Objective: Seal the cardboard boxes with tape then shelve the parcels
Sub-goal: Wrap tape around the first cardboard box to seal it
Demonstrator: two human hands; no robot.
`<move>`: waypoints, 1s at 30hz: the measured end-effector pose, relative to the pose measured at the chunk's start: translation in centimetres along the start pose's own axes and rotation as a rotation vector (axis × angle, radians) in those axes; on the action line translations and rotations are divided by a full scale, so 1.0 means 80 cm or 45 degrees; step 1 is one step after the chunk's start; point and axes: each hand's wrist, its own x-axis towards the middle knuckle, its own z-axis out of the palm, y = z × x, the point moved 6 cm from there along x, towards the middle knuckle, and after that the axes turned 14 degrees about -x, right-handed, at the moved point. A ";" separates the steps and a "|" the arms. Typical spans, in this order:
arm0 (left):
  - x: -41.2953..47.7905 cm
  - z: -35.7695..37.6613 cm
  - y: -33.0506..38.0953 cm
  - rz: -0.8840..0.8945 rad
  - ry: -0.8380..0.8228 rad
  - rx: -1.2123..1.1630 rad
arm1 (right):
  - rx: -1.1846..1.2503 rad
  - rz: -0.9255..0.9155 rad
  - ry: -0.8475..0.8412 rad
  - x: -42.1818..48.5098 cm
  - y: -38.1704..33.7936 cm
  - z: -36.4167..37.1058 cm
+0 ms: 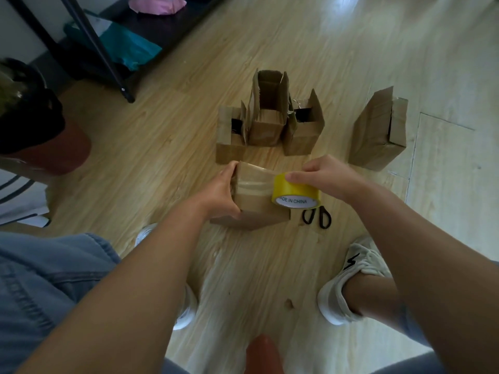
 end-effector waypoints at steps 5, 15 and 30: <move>-0.003 0.001 -0.003 -0.007 0.010 -0.086 | -0.098 -0.033 0.045 0.010 0.005 0.001; 0.000 -0.002 -0.007 -0.053 -0.023 -0.144 | -0.274 0.109 0.071 0.023 0.049 0.008; 0.005 -0.012 -0.026 -0.151 -0.062 -0.256 | -0.198 0.142 0.117 0.052 0.056 0.040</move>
